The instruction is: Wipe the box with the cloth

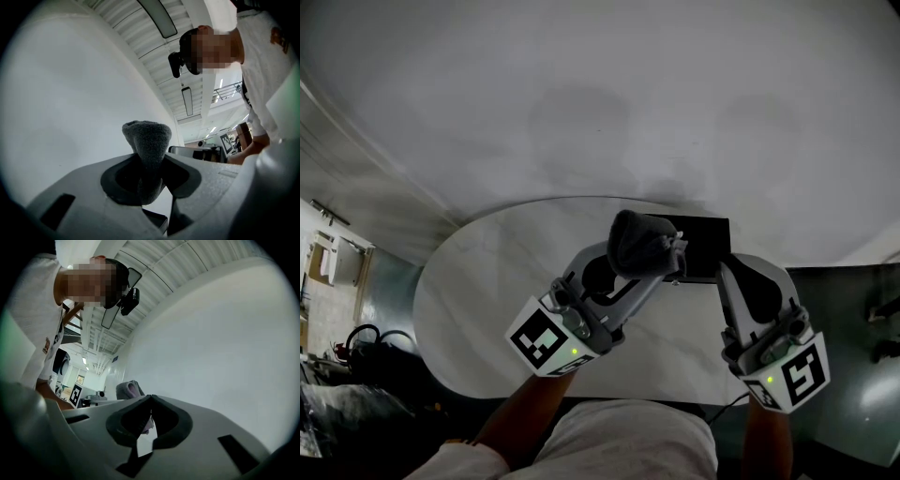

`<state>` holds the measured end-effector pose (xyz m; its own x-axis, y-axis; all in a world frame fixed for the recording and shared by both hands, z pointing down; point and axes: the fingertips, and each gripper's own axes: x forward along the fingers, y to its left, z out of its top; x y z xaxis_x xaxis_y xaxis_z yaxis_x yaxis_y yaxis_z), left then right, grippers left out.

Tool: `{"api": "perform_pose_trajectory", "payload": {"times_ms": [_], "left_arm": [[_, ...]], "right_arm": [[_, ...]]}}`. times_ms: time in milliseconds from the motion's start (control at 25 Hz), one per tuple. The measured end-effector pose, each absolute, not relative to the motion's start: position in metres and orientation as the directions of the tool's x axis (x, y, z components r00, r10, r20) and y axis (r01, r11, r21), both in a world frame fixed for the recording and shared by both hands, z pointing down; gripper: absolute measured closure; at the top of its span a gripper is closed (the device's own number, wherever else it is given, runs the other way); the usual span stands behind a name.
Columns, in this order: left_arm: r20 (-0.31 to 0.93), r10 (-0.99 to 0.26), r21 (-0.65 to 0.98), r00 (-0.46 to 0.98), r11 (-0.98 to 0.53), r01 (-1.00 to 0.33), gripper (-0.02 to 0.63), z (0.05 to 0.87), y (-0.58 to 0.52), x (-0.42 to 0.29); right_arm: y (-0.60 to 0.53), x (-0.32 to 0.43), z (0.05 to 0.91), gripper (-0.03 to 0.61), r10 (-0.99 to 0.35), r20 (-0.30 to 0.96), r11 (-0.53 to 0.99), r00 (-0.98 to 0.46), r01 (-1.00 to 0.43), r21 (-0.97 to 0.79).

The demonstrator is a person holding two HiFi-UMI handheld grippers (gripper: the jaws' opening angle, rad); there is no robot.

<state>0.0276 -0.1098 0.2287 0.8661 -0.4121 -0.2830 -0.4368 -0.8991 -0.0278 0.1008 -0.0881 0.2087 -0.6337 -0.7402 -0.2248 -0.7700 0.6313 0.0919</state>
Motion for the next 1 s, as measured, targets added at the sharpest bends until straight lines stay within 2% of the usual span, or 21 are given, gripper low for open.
{"api": "perform_pose_trajectory", "payload": {"times_ms": [1000], "left_arm": [[-0.291,-0.408,-0.032,0.865,-0.9,-0.435,0.497,0.231,-0.095,0.033]], "right_arm": [[-0.082,0.101,0.217,0.566,-0.746,-0.22,0.623,-0.628,-0.776,0.104]]}}
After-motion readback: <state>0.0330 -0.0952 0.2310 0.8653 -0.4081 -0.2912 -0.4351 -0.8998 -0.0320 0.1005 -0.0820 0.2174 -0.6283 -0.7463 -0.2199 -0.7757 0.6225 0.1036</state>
